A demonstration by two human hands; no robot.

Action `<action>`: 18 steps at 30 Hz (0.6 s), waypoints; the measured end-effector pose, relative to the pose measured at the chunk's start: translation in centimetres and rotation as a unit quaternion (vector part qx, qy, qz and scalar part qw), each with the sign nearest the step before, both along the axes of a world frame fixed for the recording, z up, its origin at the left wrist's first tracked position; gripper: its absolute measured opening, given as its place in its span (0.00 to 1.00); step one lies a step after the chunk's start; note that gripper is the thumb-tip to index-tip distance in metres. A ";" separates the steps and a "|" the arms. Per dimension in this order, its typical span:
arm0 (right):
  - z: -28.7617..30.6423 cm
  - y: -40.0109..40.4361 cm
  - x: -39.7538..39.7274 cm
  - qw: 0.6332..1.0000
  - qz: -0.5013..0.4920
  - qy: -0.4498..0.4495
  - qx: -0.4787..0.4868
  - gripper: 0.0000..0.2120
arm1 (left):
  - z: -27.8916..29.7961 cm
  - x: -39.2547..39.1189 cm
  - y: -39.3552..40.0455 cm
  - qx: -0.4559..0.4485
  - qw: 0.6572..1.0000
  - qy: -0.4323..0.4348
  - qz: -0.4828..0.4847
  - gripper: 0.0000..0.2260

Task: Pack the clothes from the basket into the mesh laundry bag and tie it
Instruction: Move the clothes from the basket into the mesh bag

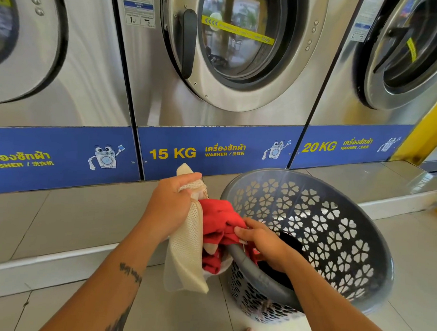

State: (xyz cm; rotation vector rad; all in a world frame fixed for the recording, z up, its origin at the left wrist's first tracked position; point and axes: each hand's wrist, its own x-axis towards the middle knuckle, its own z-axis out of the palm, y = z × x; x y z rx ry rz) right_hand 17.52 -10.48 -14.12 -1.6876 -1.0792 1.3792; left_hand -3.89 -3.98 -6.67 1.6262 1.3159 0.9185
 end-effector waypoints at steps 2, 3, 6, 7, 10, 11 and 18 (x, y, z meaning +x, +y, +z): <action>-0.1 0.5 -0.1 0.997 -0.018 -0.060 0.042 0.05 | -0.1 0.0 0.0 0.002 1.000 -0.001 -0.004 0.21; 0.1 0.8 -0.1 0.991 -0.030 -0.104 0.074 0.04 | -0.1 0.0 0.1 0.002 1.000 0.001 -0.005 0.21; 1.6 0.9 -0.9 0.969 -0.043 -0.192 0.150 0.07 | -0.2 0.1 0.3 0.004 1.000 0.019 -0.010 0.22; 2.2 0.7 -1.4 0.958 -0.047 -0.220 0.178 0.08 | -0.2 0.1 0.2 0.007 1.000 0.026 -0.013 0.22; 4.4 -0.2 -3.1 0.926 -0.041 -0.256 0.273 0.09 | 0.1 0.4 -0.1 0.023 0.999 0.026 -0.026 0.22; 5.1 -0.6 -3.7 0.925 -0.022 -0.246 0.289 0.07 | 0.3 0.4 -0.2 0.026 0.999 0.021 -0.029 0.22; 1.5 -1.3 -6.0 0.799 0.163 -0.499 0.293 0.18 | 1.4 -0.3 -0.9 0.017 0.999 -0.011 -0.029 0.22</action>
